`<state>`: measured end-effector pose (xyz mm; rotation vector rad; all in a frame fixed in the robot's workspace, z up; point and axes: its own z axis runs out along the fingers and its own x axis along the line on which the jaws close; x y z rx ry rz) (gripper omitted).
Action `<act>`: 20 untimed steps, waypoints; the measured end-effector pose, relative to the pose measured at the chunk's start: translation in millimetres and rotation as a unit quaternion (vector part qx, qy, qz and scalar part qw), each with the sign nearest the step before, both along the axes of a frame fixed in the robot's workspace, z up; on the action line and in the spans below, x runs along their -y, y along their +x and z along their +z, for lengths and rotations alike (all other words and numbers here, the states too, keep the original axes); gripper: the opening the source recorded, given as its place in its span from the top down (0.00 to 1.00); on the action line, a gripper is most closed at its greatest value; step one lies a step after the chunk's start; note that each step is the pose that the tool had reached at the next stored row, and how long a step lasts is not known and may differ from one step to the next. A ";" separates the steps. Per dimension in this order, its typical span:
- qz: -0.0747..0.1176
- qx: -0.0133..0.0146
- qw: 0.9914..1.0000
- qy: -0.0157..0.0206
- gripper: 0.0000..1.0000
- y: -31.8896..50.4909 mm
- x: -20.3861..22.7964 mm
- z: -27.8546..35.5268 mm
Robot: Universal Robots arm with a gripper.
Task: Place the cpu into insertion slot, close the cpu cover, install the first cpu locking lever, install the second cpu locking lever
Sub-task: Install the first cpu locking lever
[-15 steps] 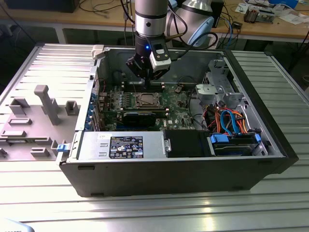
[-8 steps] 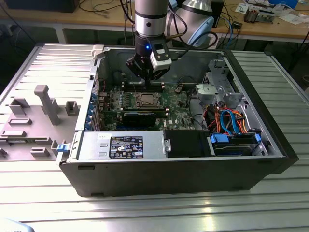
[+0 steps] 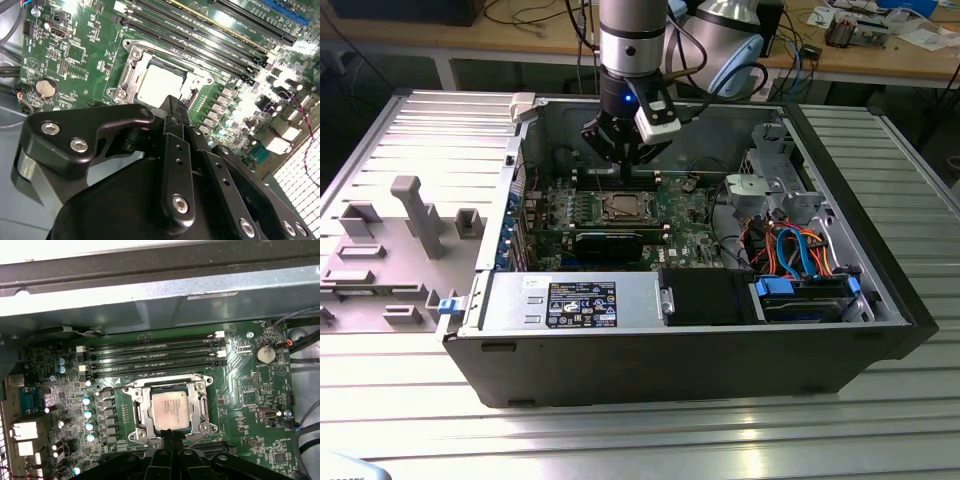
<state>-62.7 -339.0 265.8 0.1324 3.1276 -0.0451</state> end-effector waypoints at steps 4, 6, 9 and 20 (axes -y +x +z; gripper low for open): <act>0.023 0.000 1.000 0.000 0.89 0.0 0.0 0.0; 0.028 0.000 1.000 0.001 0.89 -0.1 0.1 0.1; 0.040 0.000 0.999 0.001 0.89 0.0 0.0 0.0; 0.043 0.000 0.999 0.001 0.89 -0.1 0.0 0.0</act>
